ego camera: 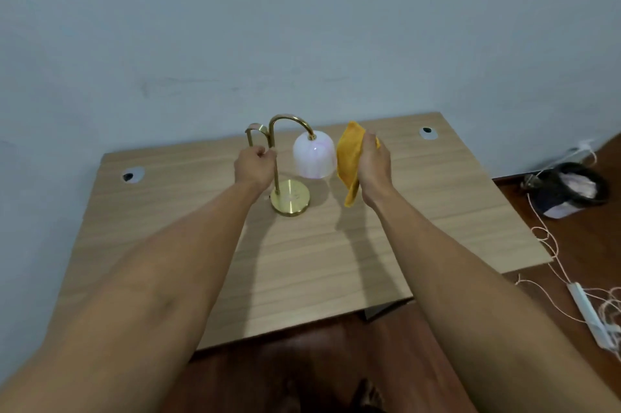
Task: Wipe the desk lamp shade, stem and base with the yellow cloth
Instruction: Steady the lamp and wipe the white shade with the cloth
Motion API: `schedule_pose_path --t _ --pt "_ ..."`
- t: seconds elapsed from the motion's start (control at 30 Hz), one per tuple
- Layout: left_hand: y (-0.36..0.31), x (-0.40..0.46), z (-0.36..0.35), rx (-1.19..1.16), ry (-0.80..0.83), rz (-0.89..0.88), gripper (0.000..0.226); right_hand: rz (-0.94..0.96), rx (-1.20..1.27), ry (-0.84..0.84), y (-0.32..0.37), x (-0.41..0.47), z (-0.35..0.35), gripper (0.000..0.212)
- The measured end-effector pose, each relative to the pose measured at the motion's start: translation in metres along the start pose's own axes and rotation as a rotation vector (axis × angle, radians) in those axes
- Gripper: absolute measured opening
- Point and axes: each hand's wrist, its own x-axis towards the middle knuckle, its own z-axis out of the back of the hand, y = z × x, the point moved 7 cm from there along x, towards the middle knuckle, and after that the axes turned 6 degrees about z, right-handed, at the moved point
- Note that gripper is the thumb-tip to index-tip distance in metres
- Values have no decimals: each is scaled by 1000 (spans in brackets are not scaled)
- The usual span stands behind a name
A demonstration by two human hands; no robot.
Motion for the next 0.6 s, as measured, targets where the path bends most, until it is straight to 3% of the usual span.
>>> schedule_pose_path --t 0.17,0.3,0.6 --pt "4 17 -20 7 106 -39 36 95 -3 -13 4 -9 -24 53" --pt "-5 26 -23 -39 71 -122 9 199 1 22 9 -18 -47 45" --pt "-3 36 -27 -10 29 -122 26 619 -389 180 -11 -31 -72 52"
